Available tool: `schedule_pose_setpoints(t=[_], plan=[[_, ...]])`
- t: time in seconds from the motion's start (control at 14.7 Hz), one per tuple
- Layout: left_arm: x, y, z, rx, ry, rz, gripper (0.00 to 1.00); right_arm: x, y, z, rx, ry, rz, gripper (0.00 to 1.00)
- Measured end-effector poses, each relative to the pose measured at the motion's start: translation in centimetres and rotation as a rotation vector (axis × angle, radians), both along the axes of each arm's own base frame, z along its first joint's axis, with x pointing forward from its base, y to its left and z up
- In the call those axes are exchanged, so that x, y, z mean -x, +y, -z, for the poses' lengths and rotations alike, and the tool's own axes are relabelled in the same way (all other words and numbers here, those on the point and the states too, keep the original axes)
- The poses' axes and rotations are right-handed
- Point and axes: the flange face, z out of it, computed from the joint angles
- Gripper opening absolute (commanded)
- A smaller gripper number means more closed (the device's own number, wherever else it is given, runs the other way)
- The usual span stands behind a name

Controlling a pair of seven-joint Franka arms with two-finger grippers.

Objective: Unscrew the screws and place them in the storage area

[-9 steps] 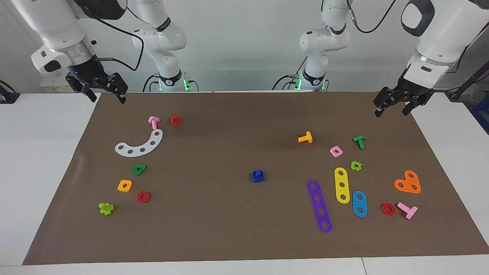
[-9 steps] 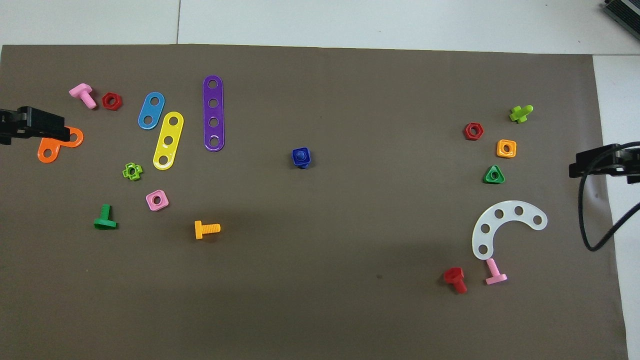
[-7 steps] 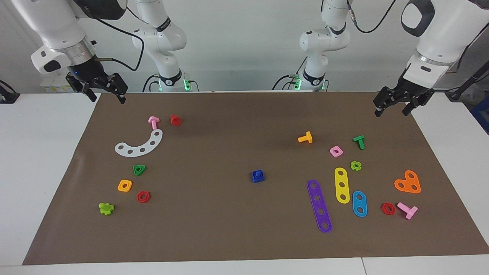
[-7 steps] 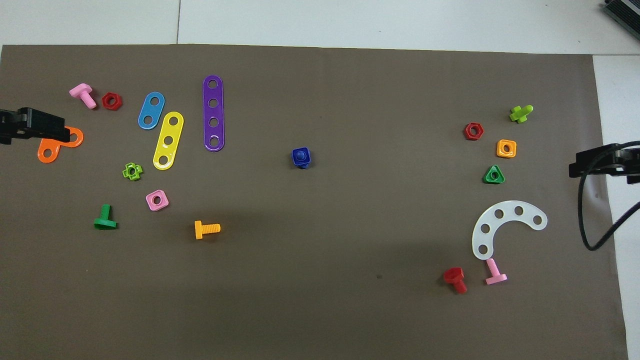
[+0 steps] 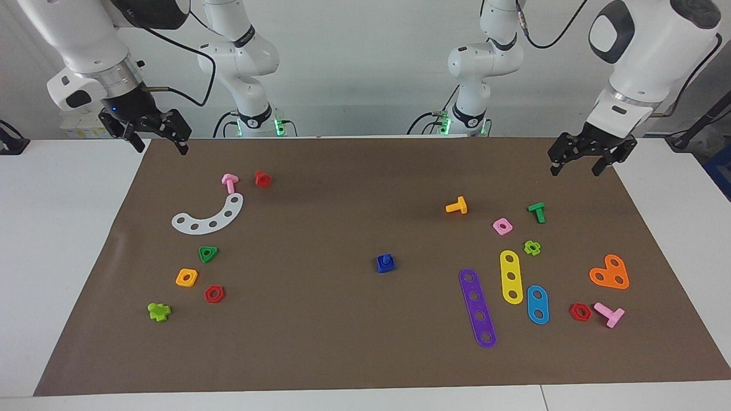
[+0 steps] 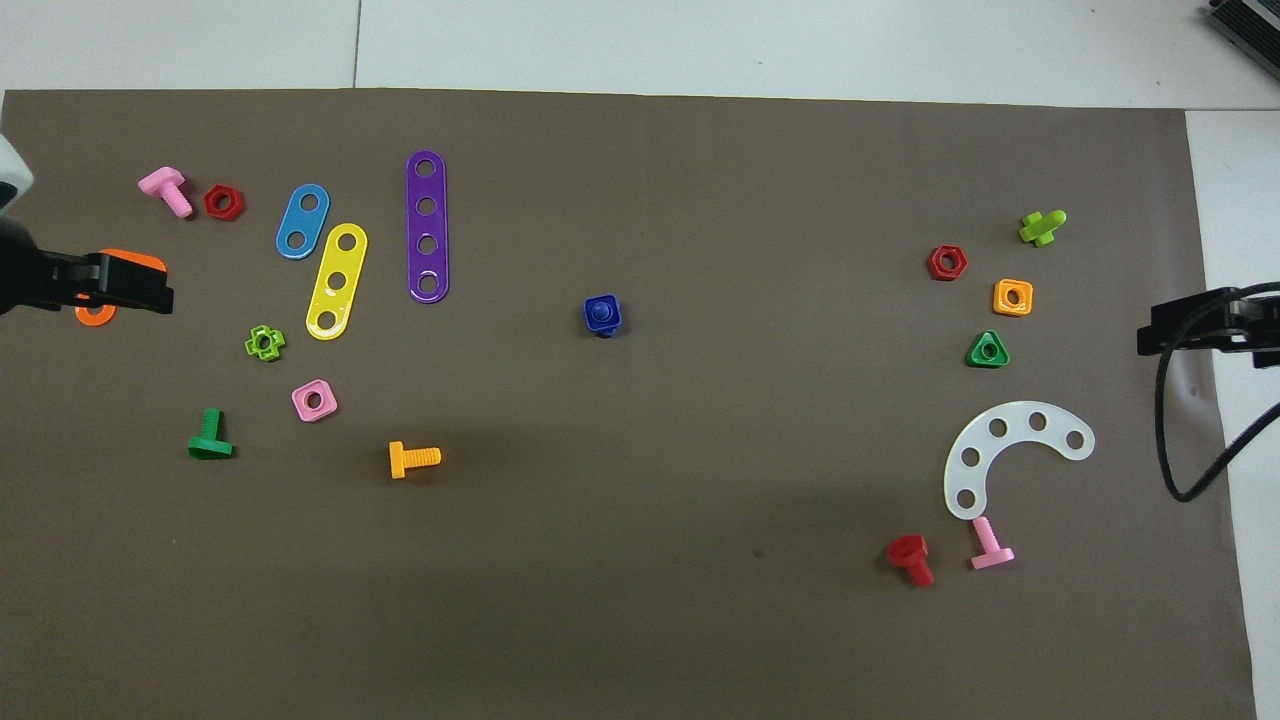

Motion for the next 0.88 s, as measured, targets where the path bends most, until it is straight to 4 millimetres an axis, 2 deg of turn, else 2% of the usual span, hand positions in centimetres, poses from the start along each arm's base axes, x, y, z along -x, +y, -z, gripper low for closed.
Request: schedule_pose_setpoints(t=[0.14,0.34,0.48,0.61,0.88], plan=[[0.8,-4.3,2.7,0.016,-0.011,-0.052,0.96,0.0,0.0,0.0,0.0,0.0,0.0,1.0],[1.0,-13.1,7.0,0.054,-0.039,-0.106,0.97,0.0,0.0,0.0,0.0,0.001,0.0,1.0],[0.5,-18.0,10.2,0.083,-0.057,-0.118,0.96,0.0,0.0,0.1,0.0,0.003,-0.001,1.0],[-0.2,-21.1,13.1,0.112,-0.072,-0.141,0.95,0.0,0.1,0.3,-0.001,0.008,-0.002,1.0],[-1.9,-27.6,17.2,0.175,-0.08,-0.243,0.91,0.0,0.2,0.5,-0.001,0.01,-0.004,1.0]])
